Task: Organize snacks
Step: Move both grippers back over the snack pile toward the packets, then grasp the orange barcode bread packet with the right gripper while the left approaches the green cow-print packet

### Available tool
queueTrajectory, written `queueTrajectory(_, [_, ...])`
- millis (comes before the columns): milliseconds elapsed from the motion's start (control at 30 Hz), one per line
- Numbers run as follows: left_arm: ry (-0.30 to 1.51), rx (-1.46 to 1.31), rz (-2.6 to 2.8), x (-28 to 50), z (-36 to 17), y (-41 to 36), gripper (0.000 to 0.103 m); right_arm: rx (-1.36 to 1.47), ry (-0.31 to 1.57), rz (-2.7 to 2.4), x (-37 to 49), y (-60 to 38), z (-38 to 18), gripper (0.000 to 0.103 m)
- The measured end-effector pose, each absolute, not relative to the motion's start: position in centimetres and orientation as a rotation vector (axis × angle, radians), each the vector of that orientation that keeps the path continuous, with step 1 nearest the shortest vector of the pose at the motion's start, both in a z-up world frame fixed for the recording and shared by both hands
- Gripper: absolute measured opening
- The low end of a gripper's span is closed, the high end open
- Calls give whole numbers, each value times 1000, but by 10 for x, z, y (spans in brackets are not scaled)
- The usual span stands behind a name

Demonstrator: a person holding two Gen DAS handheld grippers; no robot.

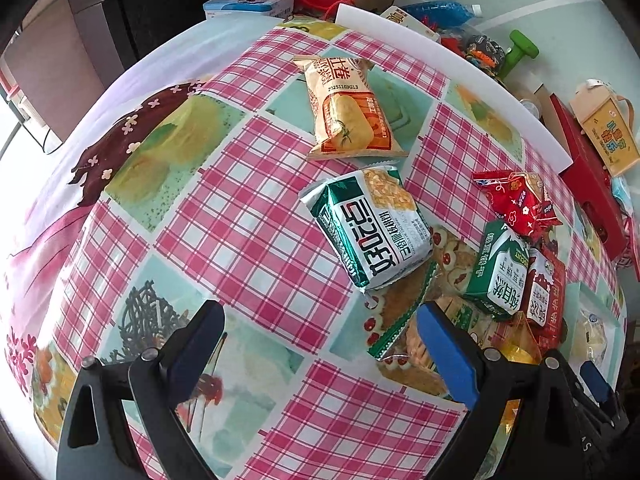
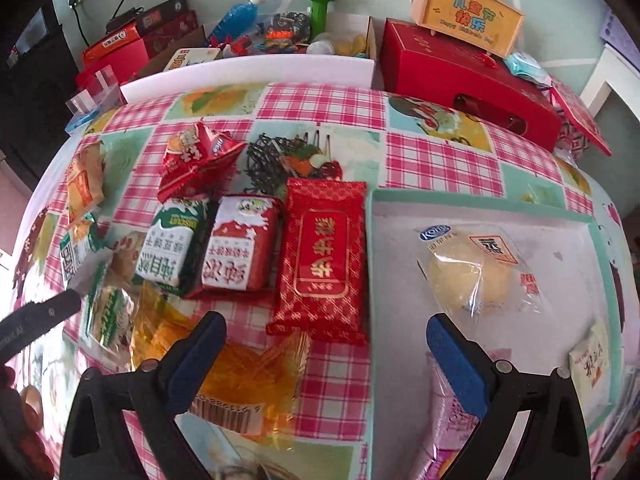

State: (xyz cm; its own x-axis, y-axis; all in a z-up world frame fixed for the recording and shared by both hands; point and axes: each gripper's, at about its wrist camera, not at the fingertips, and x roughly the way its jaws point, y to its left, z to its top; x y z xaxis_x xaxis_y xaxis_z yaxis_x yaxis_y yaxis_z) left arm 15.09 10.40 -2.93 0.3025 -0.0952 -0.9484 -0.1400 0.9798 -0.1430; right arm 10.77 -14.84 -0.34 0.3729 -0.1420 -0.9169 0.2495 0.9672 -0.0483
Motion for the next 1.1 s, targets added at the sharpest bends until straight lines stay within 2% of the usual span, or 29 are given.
queueTrajectory(567, [1279, -187, 18, 150, -31, 88, 97, 129, 1088, -116, 66, -123, 22, 102])
queueTrajectory(900, [1288, -171, 7, 148, -33, 81, 97, 18, 1133, 3, 76, -75, -13, 100])
queueTrajectory(1100, [1283, -148, -19, 150, -35, 67, 97, 69, 1143, -97, 79, -106, -21, 98])
